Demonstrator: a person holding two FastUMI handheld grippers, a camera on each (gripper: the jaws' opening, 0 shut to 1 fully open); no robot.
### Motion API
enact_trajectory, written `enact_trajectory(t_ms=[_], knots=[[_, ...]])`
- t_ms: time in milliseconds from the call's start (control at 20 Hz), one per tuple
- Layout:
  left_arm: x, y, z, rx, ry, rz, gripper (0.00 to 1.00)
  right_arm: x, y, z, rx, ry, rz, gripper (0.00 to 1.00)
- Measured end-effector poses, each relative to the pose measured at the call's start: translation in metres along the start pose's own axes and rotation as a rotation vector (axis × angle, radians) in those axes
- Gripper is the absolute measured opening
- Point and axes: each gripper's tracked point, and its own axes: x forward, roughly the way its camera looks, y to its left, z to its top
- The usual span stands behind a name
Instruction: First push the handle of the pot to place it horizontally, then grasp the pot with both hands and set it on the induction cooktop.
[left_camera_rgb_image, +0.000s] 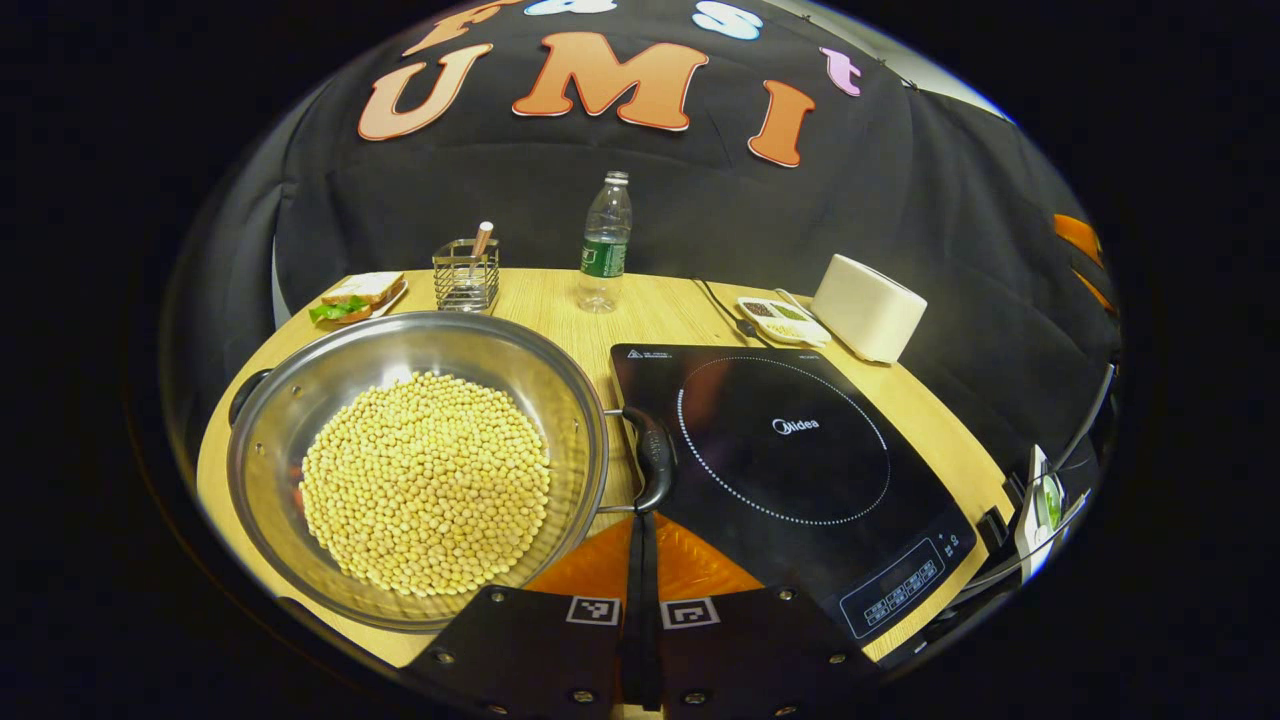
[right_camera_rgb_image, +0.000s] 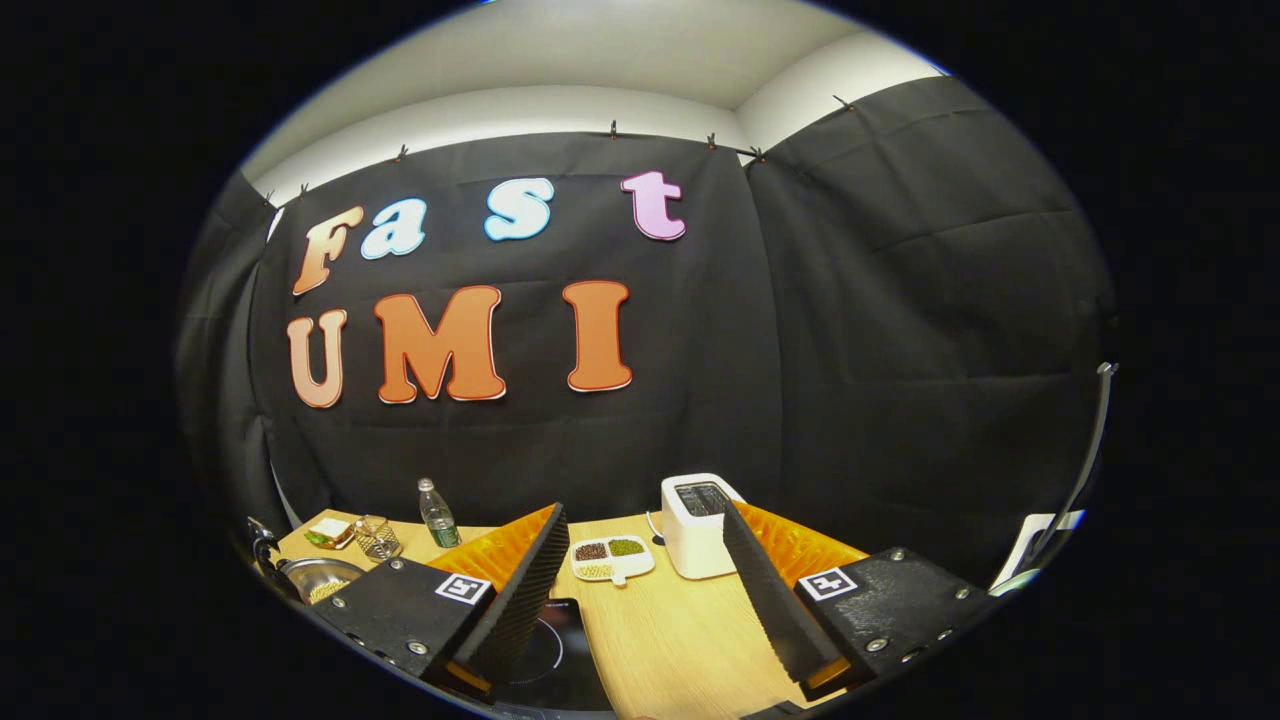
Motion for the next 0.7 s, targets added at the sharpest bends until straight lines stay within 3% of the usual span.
enact_trajectory(t_ms=[50,350,450,550,600,700], knots=[[0.002,0.000,0.002,0.004,0.000,-0.001,0.01,0.002,0.000,-0.002,0.000,0.005,-0.003,0.96],[0.004,-0.002,0.005,0.008,-0.001,-0.011,0.01,0.003,-0.002,-0.010,0.003,0.019,-0.036,0.96],[-0.007,-0.015,0.010,0.021,-0.019,-0.050,0.01,0.001,0.002,-0.013,0.007,0.017,-0.044,0.96],[-0.030,-0.026,0.024,0.062,-0.071,-0.092,0.01,-0.002,0.019,-0.021,0.009,0.024,-0.031,1.00],[-0.042,-0.024,0.033,0.085,-0.111,-0.092,0.01,-0.002,0.032,-0.025,0.013,0.031,-0.019,0.95],[-0.066,-0.010,0.054,0.108,-0.196,-0.064,0.01,-0.002,0.055,-0.034,0.023,0.045,0.008,1.00]])
